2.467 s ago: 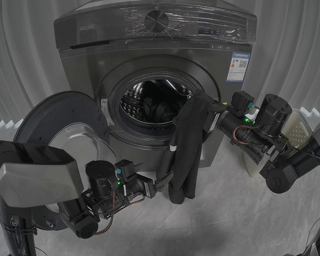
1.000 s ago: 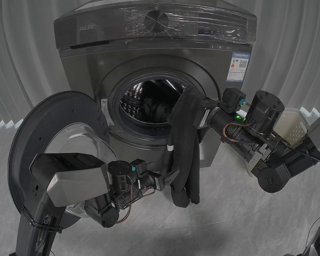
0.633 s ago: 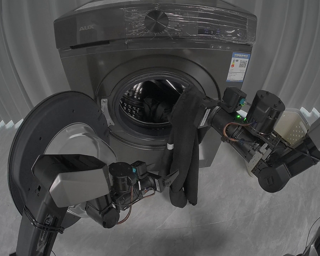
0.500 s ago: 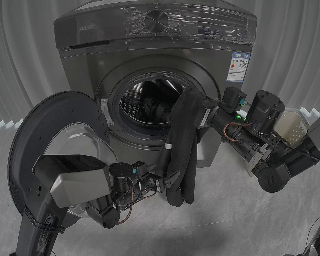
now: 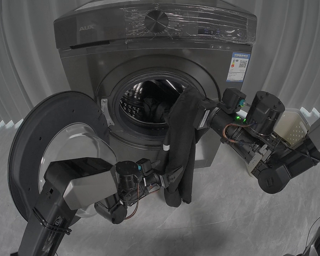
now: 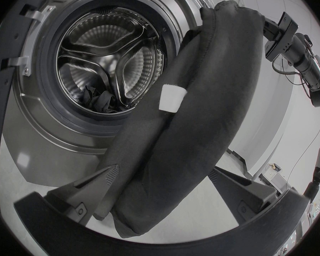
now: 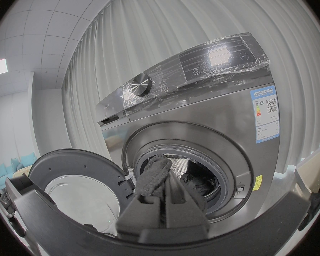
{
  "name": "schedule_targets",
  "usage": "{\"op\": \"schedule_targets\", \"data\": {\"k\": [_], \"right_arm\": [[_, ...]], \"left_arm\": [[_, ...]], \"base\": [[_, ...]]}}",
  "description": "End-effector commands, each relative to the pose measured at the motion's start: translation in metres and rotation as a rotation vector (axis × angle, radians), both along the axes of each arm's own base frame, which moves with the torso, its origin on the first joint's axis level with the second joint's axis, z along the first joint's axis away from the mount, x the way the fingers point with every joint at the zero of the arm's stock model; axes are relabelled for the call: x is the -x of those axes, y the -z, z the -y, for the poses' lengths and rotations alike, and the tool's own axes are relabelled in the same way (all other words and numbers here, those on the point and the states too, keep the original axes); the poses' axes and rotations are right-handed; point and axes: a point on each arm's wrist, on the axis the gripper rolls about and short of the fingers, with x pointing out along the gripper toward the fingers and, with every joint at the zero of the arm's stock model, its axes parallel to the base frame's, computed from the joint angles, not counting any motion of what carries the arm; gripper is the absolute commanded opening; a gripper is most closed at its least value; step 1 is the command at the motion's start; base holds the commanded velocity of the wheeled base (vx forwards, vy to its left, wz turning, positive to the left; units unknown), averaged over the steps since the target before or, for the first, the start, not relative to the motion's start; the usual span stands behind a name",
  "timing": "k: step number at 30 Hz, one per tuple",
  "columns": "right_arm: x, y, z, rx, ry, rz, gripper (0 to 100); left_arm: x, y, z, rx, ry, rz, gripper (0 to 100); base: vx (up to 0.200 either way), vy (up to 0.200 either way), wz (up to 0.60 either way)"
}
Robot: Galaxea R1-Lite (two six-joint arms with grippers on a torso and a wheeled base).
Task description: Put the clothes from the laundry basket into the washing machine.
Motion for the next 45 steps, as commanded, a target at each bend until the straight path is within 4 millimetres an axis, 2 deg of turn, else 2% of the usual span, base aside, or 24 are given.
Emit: {"op": "schedule_targets", "data": {"k": [1,6,7,15,19,21,26,30,31,32,38,42,45], "right_arm": [[0.001,0.001,0.000,0.003,0.000,-0.005,0],[0.001,0.001,0.000,0.000,-0.001,-0.003,0],[0.001,0.001,0.000,-0.001,-0.001,-0.005,0],[-0.001,0.002,0.004,-0.016,0.021,-0.016,0],[-0.005,0.003,0.011,-0.016,0.042,-0.019,0],[-0.013,0.011,0.028,0.000,0.095,-0.042,0],[-0.020,0.032,0.065,0.043,0.180,-0.111,0],[-0.016,0.036,0.084,0.030,0.193,-0.083,0],[-0.016,0.036,0.084,0.028,0.191,-0.080,0],[-0.012,0.039,0.091,0.032,0.185,-0.080,0],[0.009,0.045,0.094,-0.020,0.138,-0.107,0],[0.011,0.047,0.093,-0.033,0.104,-0.094,0],[0.013,0.046,0.089,-0.037,0.085,-0.085,0]], "left_arm": [[-0.005,0.008,0.005,0.013,0.001,-0.018,100],[-0.007,0.008,0.010,0.016,0.001,-0.017,100],[-0.008,0.007,0.011,0.020,0.003,-0.014,0],[-0.010,0.005,0.013,0.040,0.003,0.006,0],[-0.007,-0.001,0.007,0.051,-0.012,0.024,0],[0.002,-0.025,0.000,0.052,-0.017,0.035,0],[0.028,-0.066,-0.018,0.044,-0.021,0.044,0],[0.055,-0.100,-0.034,0.050,-0.019,0.057,0],[0.055,-0.100,-0.034,0.050,-0.019,0.057,0],[0.068,-0.115,-0.042,0.054,-0.018,0.067,0],[0.099,-0.144,-0.065,0.058,-0.024,0.096,0],[0.110,-0.156,-0.081,0.043,-0.052,0.135,0],[0.107,-0.170,-0.088,0.061,-0.074,0.185,0]], "base": [[0.000,0.000,0.00],[0.000,0.000,0.00],[0.000,0.000,0.00],[0.000,0.000,0.00],[0.000,0.000,0.00],[0.000,0.000,0.00],[0.000,0.000,0.00],[0.000,0.000,0.00],[0.000,0.000,0.00],[0.000,0.000,0.00],[0.000,0.000,0.00],[0.000,0.000,0.00],[0.000,0.000,0.00]]}}
